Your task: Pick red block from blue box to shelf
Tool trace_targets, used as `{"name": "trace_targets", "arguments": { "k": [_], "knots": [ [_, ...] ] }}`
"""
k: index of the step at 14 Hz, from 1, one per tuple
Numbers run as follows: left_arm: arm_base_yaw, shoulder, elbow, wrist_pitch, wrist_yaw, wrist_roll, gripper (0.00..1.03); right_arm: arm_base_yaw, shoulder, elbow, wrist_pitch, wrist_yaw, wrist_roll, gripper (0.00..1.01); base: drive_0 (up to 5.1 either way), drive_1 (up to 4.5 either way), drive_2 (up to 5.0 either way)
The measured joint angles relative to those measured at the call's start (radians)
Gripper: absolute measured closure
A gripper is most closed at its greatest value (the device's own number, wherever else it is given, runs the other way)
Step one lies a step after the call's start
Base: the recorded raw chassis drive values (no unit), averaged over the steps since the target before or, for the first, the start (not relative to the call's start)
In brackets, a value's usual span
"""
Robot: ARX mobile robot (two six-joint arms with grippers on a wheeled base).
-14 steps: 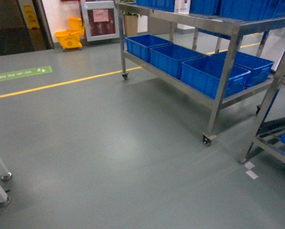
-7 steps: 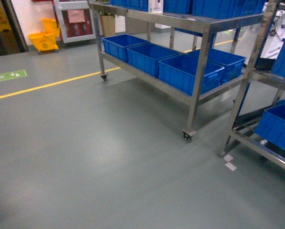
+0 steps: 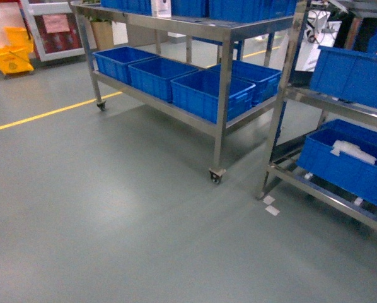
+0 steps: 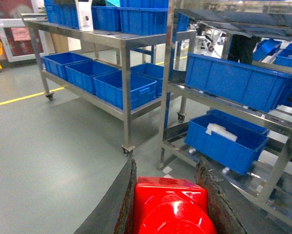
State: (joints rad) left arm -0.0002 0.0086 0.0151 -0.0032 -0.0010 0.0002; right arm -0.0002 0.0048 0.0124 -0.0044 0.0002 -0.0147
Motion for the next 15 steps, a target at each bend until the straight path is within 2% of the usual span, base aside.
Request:
{"name": "trace_targets", "arguments": {
  "k": [15],
  "knots": [
    [0.000,0.000,0.000,0.000,0.000,0.000,0.05,0.000,0.000,0.000,0.000,0.000,0.000,0.72,-1.5,-1.48,-1.5]
  ]
}}
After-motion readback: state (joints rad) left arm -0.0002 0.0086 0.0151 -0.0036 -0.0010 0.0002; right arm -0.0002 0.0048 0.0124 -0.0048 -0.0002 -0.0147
